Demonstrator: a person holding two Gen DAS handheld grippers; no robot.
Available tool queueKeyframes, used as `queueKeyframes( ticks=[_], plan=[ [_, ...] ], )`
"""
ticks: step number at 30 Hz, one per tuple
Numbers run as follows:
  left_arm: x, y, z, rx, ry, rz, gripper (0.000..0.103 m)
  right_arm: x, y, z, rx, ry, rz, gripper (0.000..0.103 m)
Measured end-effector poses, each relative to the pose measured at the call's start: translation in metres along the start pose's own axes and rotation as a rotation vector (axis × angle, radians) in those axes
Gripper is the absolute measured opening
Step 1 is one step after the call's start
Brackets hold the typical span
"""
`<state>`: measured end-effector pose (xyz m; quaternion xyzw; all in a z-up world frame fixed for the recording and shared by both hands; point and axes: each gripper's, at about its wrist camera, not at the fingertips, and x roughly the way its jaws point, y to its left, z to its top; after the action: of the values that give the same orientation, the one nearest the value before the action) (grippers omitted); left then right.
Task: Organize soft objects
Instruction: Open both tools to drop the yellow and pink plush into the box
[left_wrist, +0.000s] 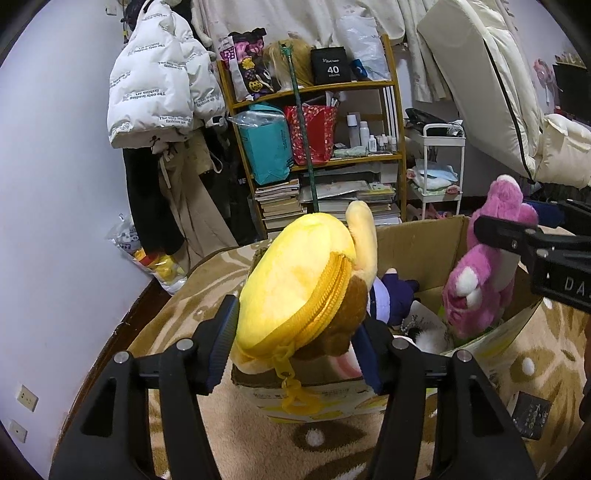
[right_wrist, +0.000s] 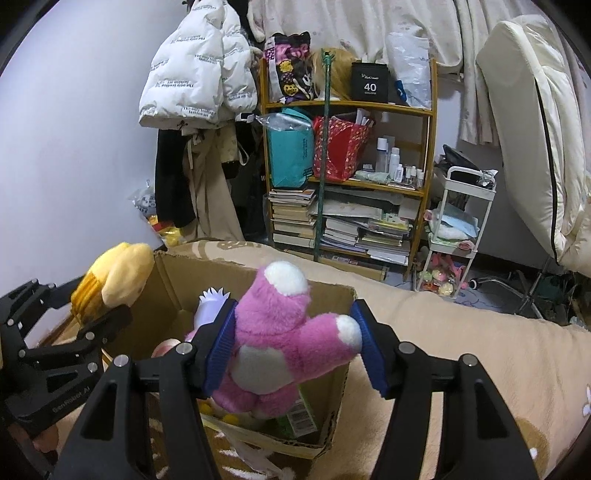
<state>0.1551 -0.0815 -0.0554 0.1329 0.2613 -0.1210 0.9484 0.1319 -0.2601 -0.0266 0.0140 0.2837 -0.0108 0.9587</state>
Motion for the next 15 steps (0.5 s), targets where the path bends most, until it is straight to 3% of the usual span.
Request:
queueKeyframes(
  ticks=[15],
  plan=[
    [-0.009,0.001,0.001,0.008,-0.022,0.037,0.089,-0.008,-0.01,-0.002,0.04,-0.01,0.018,0.068]
  ],
)
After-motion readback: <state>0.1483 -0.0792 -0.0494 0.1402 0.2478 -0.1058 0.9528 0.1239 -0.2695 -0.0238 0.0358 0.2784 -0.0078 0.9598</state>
